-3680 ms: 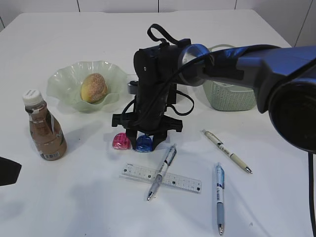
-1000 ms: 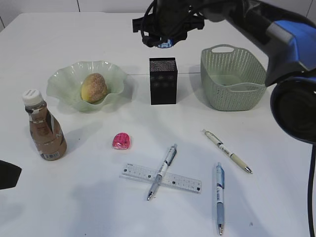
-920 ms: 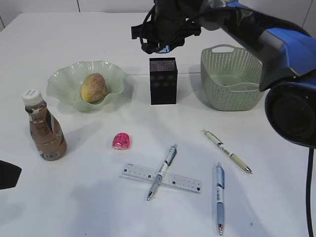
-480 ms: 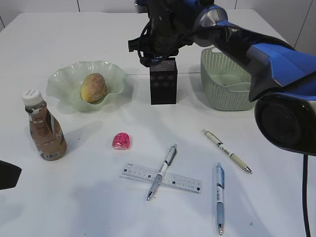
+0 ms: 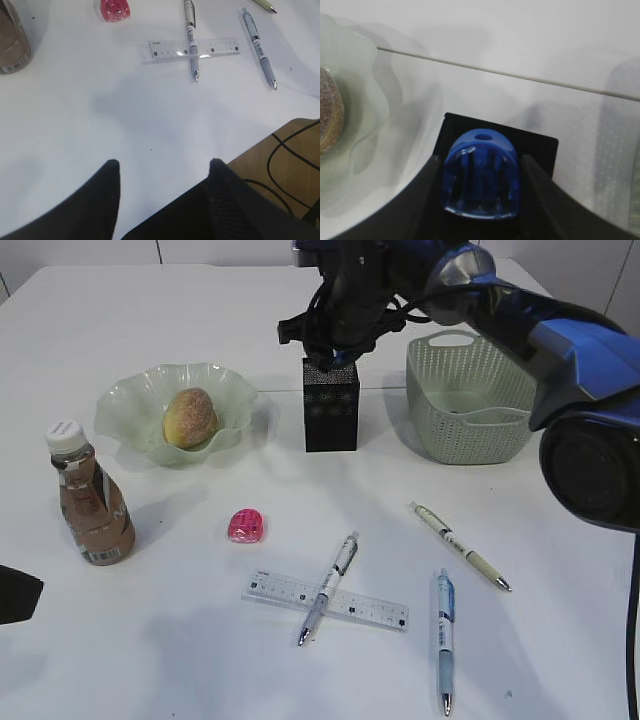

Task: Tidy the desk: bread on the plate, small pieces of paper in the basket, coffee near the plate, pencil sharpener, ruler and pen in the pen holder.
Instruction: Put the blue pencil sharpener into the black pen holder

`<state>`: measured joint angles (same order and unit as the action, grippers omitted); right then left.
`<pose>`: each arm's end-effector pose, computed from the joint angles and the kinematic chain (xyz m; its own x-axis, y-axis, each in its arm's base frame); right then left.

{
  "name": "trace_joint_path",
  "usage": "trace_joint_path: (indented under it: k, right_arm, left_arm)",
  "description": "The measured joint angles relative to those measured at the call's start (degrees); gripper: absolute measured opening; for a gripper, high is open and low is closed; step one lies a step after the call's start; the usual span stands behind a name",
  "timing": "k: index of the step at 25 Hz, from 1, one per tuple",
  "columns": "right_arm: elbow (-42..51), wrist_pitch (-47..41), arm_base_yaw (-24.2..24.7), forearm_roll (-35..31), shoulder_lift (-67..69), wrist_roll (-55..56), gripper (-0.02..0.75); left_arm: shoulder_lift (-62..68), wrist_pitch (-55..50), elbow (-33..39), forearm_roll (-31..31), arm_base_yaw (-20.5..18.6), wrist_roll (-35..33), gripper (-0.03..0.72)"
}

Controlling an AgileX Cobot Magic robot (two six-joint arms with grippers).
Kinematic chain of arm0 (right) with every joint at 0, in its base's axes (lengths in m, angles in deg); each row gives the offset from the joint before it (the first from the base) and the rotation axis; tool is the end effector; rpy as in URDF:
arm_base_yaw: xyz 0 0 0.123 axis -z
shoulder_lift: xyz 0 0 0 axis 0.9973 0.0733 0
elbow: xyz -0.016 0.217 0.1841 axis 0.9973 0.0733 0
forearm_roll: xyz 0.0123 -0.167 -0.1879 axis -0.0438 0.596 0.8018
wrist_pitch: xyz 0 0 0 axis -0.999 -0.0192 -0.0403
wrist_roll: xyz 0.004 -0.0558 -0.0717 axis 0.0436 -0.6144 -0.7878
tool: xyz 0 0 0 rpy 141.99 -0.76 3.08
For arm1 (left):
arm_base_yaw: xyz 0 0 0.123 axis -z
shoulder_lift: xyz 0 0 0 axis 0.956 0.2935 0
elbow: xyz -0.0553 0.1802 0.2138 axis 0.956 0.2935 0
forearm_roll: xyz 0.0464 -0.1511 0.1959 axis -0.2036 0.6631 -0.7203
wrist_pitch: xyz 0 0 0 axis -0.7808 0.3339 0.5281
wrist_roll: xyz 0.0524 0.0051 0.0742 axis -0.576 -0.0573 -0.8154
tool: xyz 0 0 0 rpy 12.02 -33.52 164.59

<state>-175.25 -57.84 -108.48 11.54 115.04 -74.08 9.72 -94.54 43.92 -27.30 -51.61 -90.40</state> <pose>0.5242 0.2081 0.2255 -0.7416 -0.1386 -0.6564 -0.2008 0.9794 0.0201 0.1362 -0.0799 0.2857 -0.7992 0.1563 -0.5805 0.3920 0.8675 -0.3062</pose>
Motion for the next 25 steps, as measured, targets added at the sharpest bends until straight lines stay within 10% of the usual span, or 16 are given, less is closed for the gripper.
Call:
trace_joint_path:
  k: [25]
  right_arm:
    - [0.0,2.9,3.3,-8.7,2.5,-8.0,0.333]
  left_arm:
    - [0.0,0.0,0.0,0.0,0.0,0.0,0.394]
